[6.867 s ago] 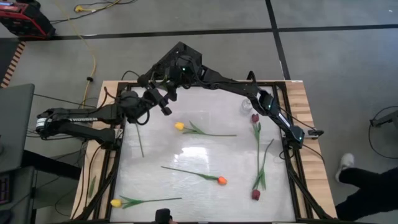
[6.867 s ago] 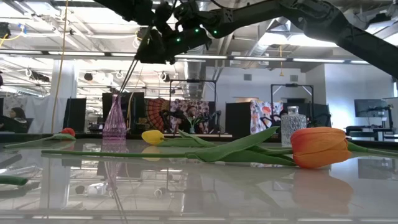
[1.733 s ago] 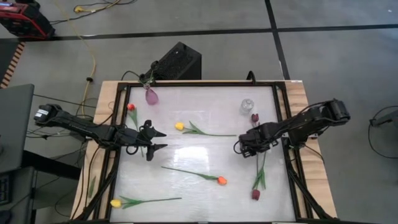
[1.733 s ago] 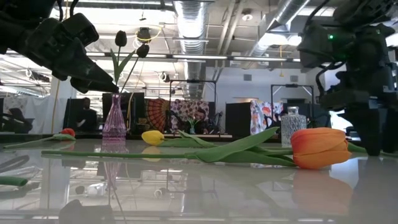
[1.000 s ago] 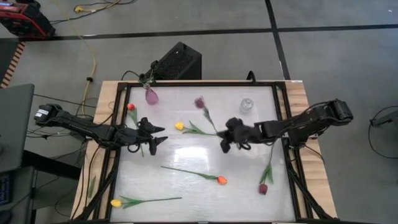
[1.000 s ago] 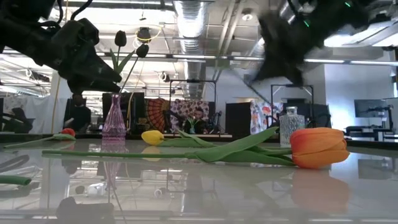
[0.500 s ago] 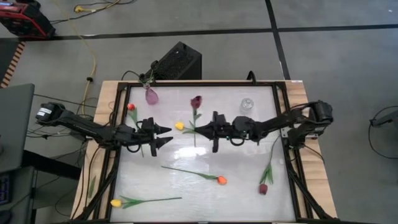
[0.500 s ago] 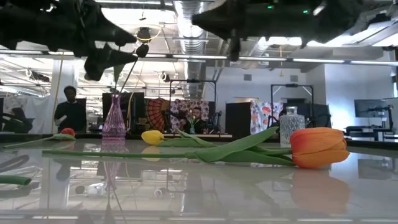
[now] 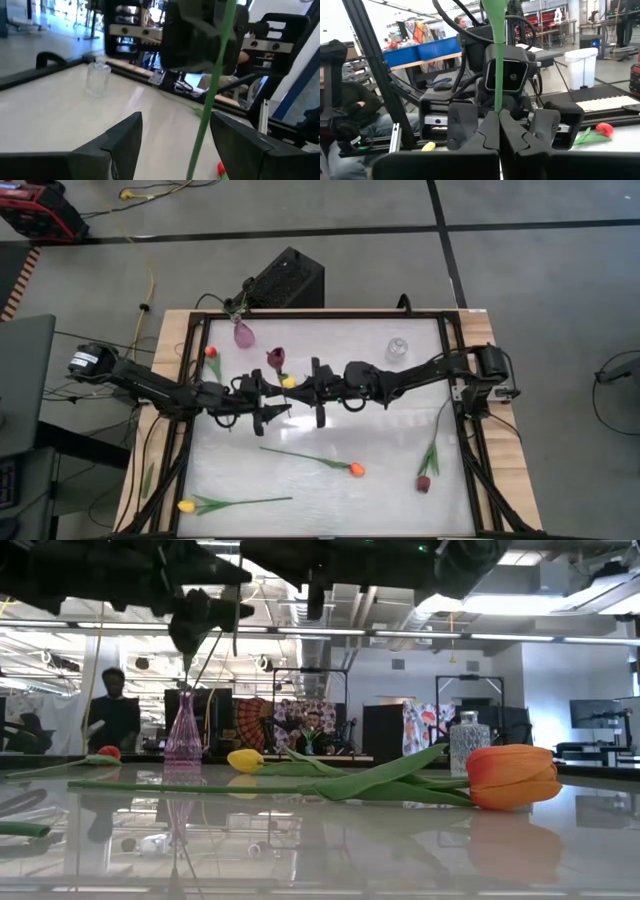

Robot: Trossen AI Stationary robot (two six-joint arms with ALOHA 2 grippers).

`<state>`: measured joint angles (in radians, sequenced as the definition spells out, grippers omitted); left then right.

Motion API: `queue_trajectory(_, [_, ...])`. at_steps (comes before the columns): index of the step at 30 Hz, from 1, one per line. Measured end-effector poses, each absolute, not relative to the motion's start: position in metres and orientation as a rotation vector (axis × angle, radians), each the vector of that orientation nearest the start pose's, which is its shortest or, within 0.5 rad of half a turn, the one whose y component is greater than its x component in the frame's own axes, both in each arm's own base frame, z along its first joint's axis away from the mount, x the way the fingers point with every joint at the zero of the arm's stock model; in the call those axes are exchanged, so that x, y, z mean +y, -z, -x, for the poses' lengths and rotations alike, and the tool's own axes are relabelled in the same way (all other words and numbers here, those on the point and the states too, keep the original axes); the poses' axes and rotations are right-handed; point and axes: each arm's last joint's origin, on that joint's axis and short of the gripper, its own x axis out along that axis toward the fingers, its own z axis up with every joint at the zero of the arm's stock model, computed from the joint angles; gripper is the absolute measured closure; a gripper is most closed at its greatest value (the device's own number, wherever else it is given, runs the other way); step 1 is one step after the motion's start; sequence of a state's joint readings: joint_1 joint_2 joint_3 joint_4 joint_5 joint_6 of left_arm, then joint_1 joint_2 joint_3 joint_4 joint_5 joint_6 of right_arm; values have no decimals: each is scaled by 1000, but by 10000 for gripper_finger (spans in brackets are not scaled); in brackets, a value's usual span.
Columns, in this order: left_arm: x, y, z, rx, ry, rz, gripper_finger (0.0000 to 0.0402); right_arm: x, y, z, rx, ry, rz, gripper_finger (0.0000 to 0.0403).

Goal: Sort flowers into vase by color
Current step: Put the top red tulip into the violet vase

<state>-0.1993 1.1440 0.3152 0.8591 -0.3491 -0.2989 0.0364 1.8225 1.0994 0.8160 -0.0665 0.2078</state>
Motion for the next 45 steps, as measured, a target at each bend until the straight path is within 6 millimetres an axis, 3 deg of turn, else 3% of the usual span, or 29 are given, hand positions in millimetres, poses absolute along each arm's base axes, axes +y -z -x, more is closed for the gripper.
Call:
queue_trajectory(8, [-35,-214,-216,-64,-106,221,202,17,-253,-406,-74,-112,-199,387])
queue_trajectory(11, [-34,-214,-216,-64,-116,183,248,17,-253,-406,-73,-111,-197,387])
queue_trajectory(16, [-34,-215,-216,-68,-117,149,377,17,-253,-406,-68,-108,-196,370])
queue_trajectory(17, [-35,-215,-216,-67,-117,144,387,17,-253,-406,-67,-108,-196,361])
queue_trajectory(26, [-33,-224,-208,-78,-117,135,401,10,-251,-406,-48,-92,-173,263])
queue_trajectory(34, [-14,-251,-175,-144,-228,109,401,-10,-249,-399,104,-139,-185,163])
queue_trajectory(39, [2,-273,-142,-265,-311,78,401,-13,-236,-396,246,-132,-203,148])
queue_trajectory(45, [19,-303,-104,-304,-508,27,401,-13,-229,-398,276,-129,-207,148])
